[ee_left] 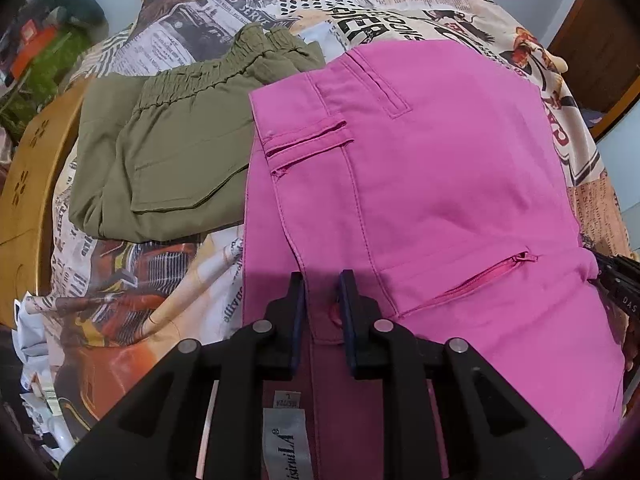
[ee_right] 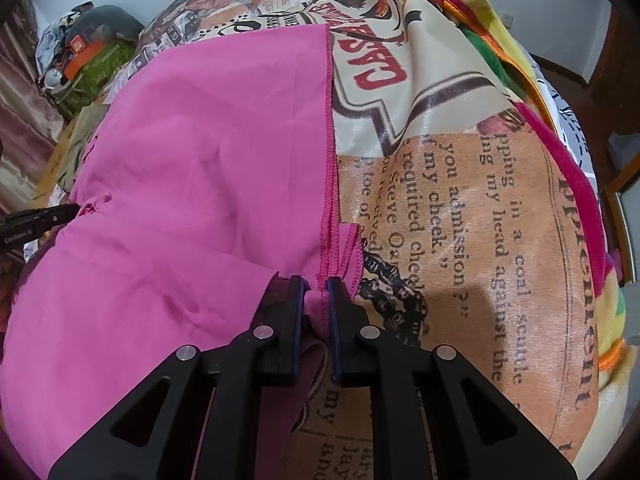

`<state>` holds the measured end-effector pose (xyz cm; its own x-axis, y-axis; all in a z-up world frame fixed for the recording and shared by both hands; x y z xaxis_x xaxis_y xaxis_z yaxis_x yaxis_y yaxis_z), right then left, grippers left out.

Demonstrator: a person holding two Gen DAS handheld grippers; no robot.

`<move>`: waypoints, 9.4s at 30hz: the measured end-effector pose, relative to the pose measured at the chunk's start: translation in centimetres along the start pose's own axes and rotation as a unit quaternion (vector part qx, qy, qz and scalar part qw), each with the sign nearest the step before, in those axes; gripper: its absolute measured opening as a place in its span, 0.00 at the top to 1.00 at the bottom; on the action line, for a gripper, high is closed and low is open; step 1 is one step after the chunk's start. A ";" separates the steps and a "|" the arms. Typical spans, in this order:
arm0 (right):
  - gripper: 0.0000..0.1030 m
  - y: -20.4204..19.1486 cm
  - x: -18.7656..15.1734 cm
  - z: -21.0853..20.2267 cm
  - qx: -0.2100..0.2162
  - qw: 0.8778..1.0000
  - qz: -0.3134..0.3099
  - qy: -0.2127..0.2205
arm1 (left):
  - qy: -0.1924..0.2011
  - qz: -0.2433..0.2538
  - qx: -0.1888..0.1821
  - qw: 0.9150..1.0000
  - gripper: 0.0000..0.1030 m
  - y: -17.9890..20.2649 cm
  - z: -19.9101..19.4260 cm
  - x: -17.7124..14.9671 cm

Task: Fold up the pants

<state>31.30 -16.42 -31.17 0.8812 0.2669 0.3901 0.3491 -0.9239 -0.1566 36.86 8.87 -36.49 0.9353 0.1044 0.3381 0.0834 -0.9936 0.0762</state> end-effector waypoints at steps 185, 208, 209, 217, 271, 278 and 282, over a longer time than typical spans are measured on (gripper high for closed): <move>0.40 -13.7 -9.1 -10.3 0.048 0.987 -0.144 0.053 | 0.065 0.124 0.012 0.990 0.19 3.4 -12.8 -12.2; 0.92 -14.3 -6.1 -10.7 0.067 0.981 -0.151 0.106 | 0.103 0.198 0.044 0.974 0.78 6.7 -11.5 -9.6; 0.93 -14.2 -6.0 -10.9 0.065 0.980 -0.150 0.109 | 0.108 0.199 0.043 0.973 0.81 6.9 -11.7 -9.5; 0.93 -13.3 -5.6 -13.7 0.064 0.978 -0.139 0.141 | 0.138 0.193 0.000 0.971 0.87 8.3 -15.4 -9.4; 0.67 -5.7 -13.8 -11.5 0.049 0.997 0.028 0.059 | 0.045 0.011 -0.064 0.997 0.45 2.2 -11.8 -13.6; 0.67 -5.7 -14.0 -11.1 0.052 0.997 0.025 0.056 | 0.071 0.046 -0.028 0.996 0.76 3.1 -13.1 -13.3; 0.67 -5.6 -14.1 -10.9 0.055 0.996 0.028 0.057 | 0.101 0.050 0.003 0.994 0.91 2.7 -15.1 -12.6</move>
<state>13.45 -17.97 -25.90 0.8606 0.1781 0.4772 0.3394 -0.8990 -0.2767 20.11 5.49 -26.41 0.8509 0.0105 0.5252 -0.0048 -0.9996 0.0277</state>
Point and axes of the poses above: each gripper's, at about its wrist camera, not at the fingertips, and z roughly the way its jaws point, y to its right, x to its top, the point moved 7 cm from there along z, roughly the way its jaws point, and after that the axes turned 3 degrees about -x, right-handed, at the moved point
